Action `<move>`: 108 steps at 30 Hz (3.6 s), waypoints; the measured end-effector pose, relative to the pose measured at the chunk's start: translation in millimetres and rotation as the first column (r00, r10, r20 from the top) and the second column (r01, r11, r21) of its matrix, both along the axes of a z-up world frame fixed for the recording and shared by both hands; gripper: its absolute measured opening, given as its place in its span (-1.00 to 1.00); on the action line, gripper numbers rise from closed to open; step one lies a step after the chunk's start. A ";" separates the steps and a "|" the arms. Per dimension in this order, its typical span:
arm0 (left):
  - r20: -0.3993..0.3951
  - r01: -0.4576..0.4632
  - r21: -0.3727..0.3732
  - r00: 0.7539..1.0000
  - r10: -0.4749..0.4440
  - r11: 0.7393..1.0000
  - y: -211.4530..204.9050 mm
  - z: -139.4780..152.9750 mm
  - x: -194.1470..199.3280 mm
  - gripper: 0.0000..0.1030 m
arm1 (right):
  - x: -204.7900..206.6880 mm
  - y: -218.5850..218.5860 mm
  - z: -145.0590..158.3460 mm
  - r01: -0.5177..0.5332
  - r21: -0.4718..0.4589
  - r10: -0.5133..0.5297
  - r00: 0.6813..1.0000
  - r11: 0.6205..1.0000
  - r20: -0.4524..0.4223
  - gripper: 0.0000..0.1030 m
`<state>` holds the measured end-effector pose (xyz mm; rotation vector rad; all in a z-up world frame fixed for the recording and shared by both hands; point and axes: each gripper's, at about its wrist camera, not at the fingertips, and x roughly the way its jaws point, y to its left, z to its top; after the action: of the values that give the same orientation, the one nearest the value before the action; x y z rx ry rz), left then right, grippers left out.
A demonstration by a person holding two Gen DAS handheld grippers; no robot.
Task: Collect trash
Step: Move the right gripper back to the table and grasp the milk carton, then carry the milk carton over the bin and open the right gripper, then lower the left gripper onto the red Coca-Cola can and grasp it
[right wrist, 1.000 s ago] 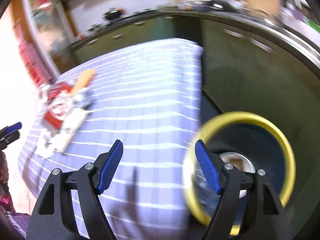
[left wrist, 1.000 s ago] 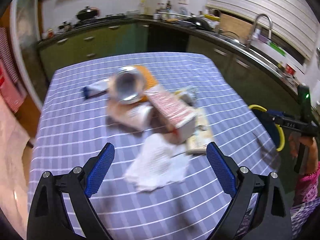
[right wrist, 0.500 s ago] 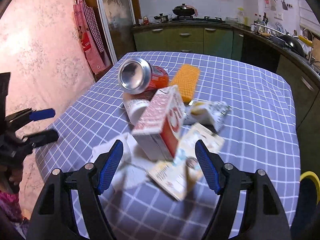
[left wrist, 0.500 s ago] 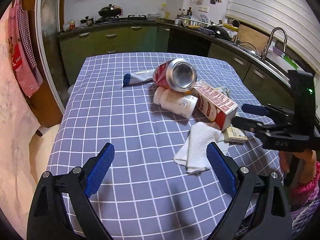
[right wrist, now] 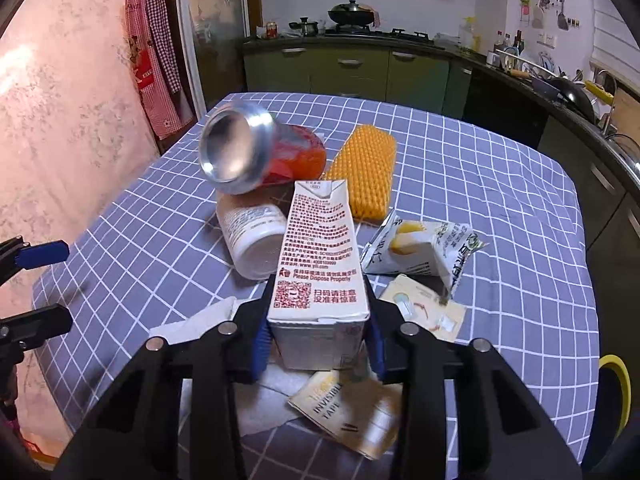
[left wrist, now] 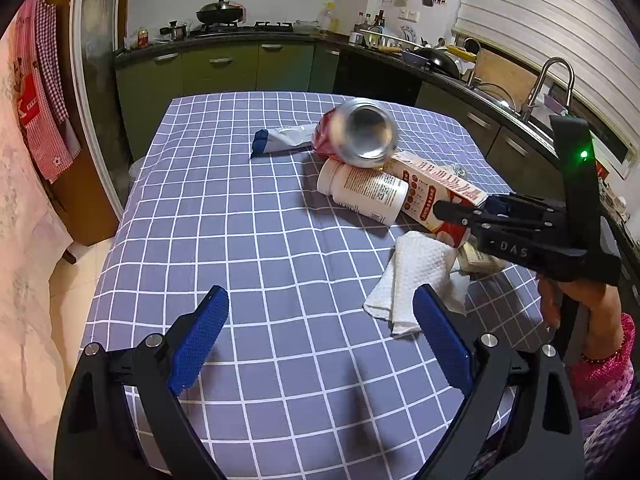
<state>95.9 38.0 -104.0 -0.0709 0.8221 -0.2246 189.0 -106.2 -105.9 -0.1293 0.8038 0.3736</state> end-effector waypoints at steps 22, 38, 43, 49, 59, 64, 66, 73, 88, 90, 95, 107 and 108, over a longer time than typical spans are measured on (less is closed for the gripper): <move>-0.003 0.038 0.034 0.999 -0.038 0.999 -19.8 1.4 5.4 0.79 | -32.0 -62.7 55.2 0.000 0.175 -0.005 1.000 0.985 0.024 -0.29; -0.013 0.070 0.058 0.998 -0.069 0.996 -33.3 -0.3 12.9 0.79 | -70.8 -175.5 82.8 0.225 0.194 -0.245 0.966 0.955 0.085 -0.29; -0.012 0.085 0.061 0.996 -0.084 0.995 -39.7 -0.6 14.6 0.79 | -100.5 -246.6 80.8 0.420 0.132 -0.431 0.899 0.898 0.075 -0.29; -0.016 0.107 0.075 0.994 -0.106 0.991 -54.1 2.1 17.0 0.79 | -123.0 -315.5 57.3 0.589 0.085 -0.592 0.805 0.804 0.018 -0.29; -0.004 0.144 0.112 0.989 -0.145 0.983 -74.8 12.1 12.5 0.79 | -130.5 -371.2 3.4 0.706 0.084 -0.701 0.709 0.704 -0.077 -0.18; -0.007 0.149 0.119 0.989 -0.150 0.982 -76.1 13.9 12.9 0.79 | -135.8 -370.1 10.2 0.700 0.131 -0.700 0.712 0.702 -0.049 0.06; -0.011 0.151 0.114 0.988 -0.151 0.982 -75.4 13.1 14.2 0.79 | -137.2 -366.1 14.4 0.689 0.138 -0.692 0.721 0.711 -0.040 0.10; -0.007 0.161 0.125 0.987 -0.161 0.979 -59.9 15.3 29.6 0.79 | -127.6 -347.2 21.1 0.653 0.145 -0.656 0.754 0.743 -0.035 0.16; -0.024 0.306 0.176 0.951 -0.307 0.936 -28.5 25.0 125.5 0.79 | -96.1 -309.2 7.4 0.601 0.110 -0.596 0.799 0.792 -0.075 0.16; -0.025 0.325 0.206 0.945 -0.327 0.923 -28.7 21.1 133.6 0.79 | -92.9 -306.8 6.5 0.599 0.104 -0.594 0.801 0.794 -0.079 0.16; -0.030 0.343 0.236 0.938 -0.346 0.909 -23.2 18.3 151.8 0.79 | -87.5 -304.2 5.3 0.598 0.095 -0.592 0.801 0.796 -0.084 0.16; -0.172 0.419 0.062 0.899 -0.403 0.906 5.0 5.1 214.0 0.79 | -73.9 -292.4 2.8 0.590 0.076 -0.583 0.807 0.804 -0.096 0.16; -0.190 0.423 0.046 0.893 -0.408 0.905 6.5 2.0 218.5 0.79 | -72.3 -290.9 2.5 0.590 0.075 -0.583 0.807 0.804 -0.098 0.16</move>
<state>314.5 44.5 -102.0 0.1726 1.0193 -0.5952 116.6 -397.1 -103.4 0.2332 0.8491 -0.1759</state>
